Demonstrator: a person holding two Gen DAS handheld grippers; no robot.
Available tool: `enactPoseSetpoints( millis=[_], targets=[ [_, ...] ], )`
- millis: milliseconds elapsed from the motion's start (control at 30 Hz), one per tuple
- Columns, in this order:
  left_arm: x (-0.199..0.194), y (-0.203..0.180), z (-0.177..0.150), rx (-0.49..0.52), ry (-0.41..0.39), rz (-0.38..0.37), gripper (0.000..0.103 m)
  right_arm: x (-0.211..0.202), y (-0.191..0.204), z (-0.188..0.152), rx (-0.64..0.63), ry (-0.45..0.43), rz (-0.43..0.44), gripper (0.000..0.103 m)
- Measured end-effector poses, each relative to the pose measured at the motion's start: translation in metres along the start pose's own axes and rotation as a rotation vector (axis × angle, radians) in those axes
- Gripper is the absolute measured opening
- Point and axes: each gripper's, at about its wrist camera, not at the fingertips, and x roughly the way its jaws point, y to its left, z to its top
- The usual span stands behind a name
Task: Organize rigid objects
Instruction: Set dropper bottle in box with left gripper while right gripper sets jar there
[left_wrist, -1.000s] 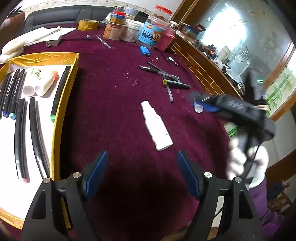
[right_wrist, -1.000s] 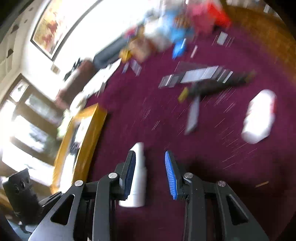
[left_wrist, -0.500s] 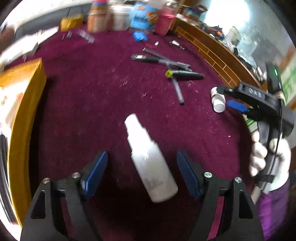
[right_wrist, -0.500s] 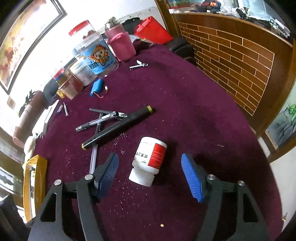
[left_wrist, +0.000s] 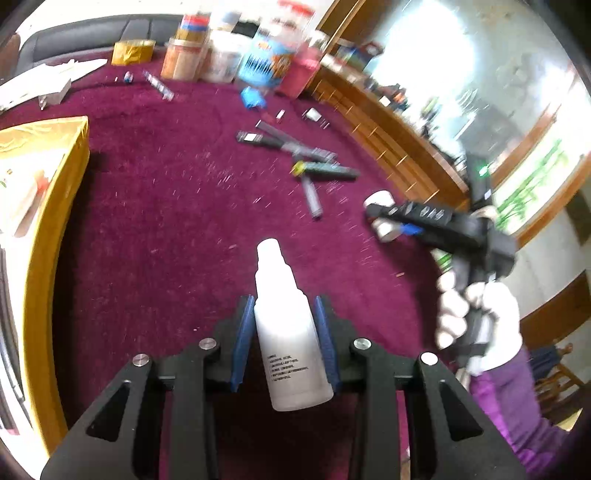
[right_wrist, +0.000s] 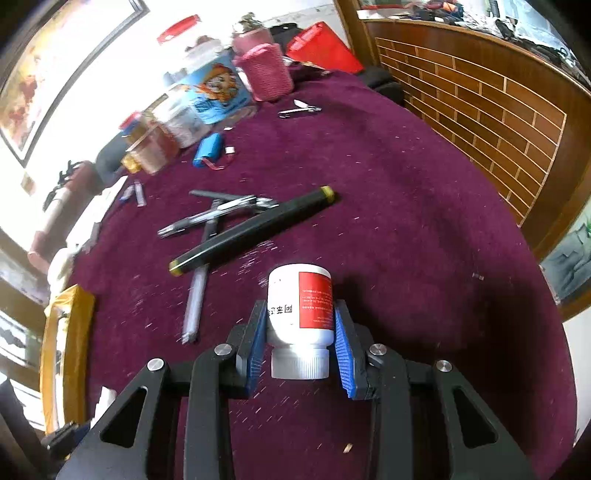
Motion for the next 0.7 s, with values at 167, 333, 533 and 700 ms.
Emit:
enactPoseSetpoints(
  millis=[167, 333, 533, 700],
  targets=[
    [-0.041, 0.007, -0.002, -0.028, -0.07, -0.07, 0.03, -0.019, 0.026, -0.008, -0.017, 0.003, 0.11, 0.031],
    [-0.096, 0.058, -0.01, -0.095, -0.136, 0.042, 0.031, -0.035, 0.081, -0.017, -0.098, 0.014, 0.241, 0.031],
    [-0.142, 0.14, -0.022, -0.242, -0.157, 0.266, 0.031, -0.024, 0.171, -0.043, -0.223, 0.099, 0.394, 0.031],
    [-0.148, 0.187, -0.035, -0.328, -0.146, 0.372, 0.031, -0.001, 0.234, -0.074, -0.309, 0.196, 0.449, 0.031]
  ],
)
